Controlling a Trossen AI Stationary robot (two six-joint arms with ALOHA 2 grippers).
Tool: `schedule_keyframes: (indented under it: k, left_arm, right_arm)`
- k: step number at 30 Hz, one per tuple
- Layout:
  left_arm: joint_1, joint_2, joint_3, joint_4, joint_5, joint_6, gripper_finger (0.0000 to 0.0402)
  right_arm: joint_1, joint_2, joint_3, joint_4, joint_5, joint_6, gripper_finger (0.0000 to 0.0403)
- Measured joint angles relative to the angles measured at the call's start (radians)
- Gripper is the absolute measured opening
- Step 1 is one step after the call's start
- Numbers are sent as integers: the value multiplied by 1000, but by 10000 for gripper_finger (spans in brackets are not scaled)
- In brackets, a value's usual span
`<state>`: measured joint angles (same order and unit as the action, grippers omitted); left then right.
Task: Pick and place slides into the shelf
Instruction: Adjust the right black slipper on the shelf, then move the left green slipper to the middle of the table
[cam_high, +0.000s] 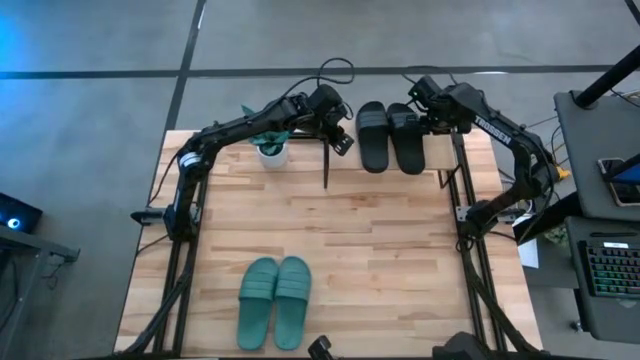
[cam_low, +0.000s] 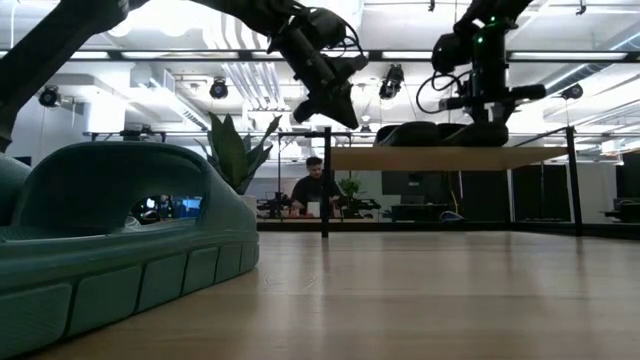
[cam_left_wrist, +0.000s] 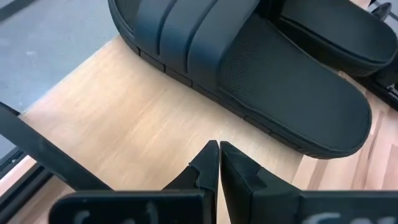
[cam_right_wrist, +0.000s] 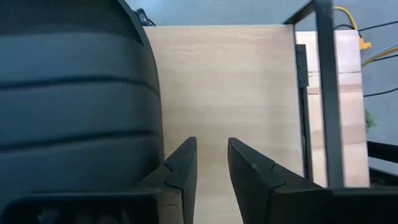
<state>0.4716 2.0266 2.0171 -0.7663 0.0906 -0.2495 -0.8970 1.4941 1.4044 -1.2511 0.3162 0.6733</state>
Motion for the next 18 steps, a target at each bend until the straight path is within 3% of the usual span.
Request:
schedule_keyframes:
  k: [11,18]
  left_arm:
    - [-52,-48,-1,43,19,77,0]
    - [-132,-133,-50,37,-103,75,0]
  right_arm:
    - [68,-123,-1,-47,-47,-71,67]
    - [216,-224,-15,-31,-54,-72,55]
